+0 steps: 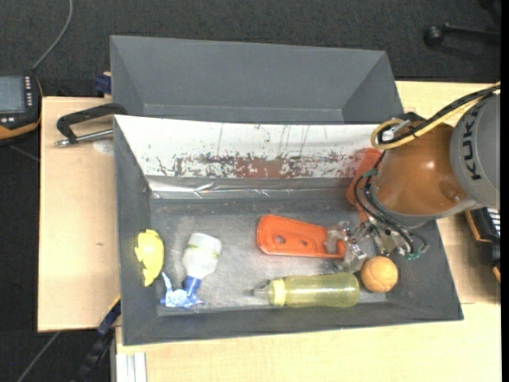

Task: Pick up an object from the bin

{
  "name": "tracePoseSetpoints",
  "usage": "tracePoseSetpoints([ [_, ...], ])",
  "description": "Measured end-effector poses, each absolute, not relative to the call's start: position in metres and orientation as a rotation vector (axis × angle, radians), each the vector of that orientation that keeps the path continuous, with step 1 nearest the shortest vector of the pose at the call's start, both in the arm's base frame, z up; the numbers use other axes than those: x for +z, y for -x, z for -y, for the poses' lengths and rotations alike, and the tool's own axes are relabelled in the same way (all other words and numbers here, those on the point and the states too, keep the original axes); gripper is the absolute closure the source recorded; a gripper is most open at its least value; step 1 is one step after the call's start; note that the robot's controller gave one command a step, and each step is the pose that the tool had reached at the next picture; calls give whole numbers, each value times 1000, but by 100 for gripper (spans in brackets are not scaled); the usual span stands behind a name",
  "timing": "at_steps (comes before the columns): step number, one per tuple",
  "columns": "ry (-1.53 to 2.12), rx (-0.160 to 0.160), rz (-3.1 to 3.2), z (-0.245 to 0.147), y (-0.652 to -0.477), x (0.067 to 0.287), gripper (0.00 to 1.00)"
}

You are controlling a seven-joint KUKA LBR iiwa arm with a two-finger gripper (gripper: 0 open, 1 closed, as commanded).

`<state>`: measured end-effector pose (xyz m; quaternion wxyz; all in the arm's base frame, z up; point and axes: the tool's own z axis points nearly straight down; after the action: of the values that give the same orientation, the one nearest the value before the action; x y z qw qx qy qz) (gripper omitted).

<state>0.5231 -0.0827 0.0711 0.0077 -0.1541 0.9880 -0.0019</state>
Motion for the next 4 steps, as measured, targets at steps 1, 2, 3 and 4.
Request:
tracePoseSetpoints([
  [1, 484, -7, -3088, 83, -524, 71, 0],
  [2, 484, -6, -3089, 82, -523, 71, 100],
  [3, 485, -6, -3089, 82, -523, 71, 100],
  [4, 500, -5, -3088, 76, -510, 83, 100],
])
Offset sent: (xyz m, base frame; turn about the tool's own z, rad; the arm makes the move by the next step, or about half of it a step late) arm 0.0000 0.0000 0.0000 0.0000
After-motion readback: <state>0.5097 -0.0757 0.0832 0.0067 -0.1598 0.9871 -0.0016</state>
